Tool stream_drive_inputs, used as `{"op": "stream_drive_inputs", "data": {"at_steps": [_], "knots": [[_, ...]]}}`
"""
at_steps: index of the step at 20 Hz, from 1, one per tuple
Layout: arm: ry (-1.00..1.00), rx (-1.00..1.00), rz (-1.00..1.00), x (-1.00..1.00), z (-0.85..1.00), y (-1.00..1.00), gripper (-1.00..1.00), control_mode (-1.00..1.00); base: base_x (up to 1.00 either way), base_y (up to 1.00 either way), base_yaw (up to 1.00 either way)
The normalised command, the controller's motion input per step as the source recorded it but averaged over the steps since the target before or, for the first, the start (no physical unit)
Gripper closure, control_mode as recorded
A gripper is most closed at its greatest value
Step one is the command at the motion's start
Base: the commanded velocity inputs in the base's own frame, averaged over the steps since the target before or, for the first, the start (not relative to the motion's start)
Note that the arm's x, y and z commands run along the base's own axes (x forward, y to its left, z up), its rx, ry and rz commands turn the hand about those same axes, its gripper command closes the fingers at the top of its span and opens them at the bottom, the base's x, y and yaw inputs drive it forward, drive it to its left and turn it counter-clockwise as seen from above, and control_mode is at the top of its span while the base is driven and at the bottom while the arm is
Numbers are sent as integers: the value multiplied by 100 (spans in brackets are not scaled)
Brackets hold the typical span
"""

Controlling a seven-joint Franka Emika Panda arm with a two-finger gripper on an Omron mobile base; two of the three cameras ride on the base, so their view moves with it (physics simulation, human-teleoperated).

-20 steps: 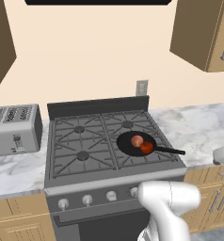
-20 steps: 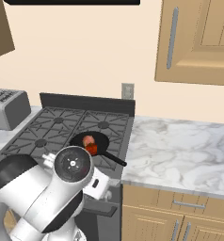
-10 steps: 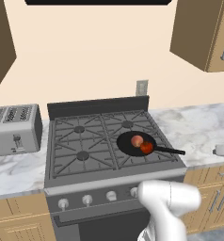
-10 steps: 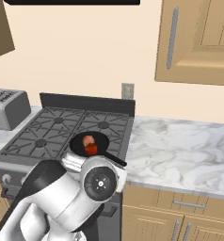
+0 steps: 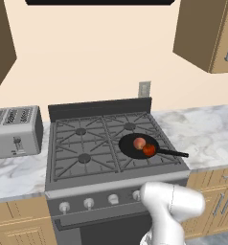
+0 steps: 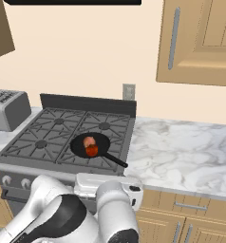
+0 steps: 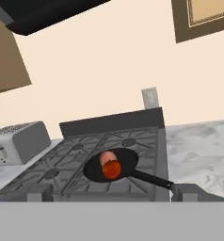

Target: Place the pan on the front right burner on the stove. Then place the tomato and the onion in the pan and turn on the front right burner.

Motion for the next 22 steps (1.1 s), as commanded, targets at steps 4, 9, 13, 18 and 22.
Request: {"op": "stream_drive_inputs", "data": {"at_steps": [4,9,13,18,22], "knots": [[-22,0,-2,-14,-6,1,-100,-100,0,0,0],[-25,-1,-6,-4,-16,27,-100,-100,0,0,0],[-16,0,-7,0,-26,21,-100,-100,0,0,0],[-5,0,-8,0,-57,14,-100,-100,0,0,0],[-1,0,-10,0,-56,7,-100,-100,0,0,0]]}}
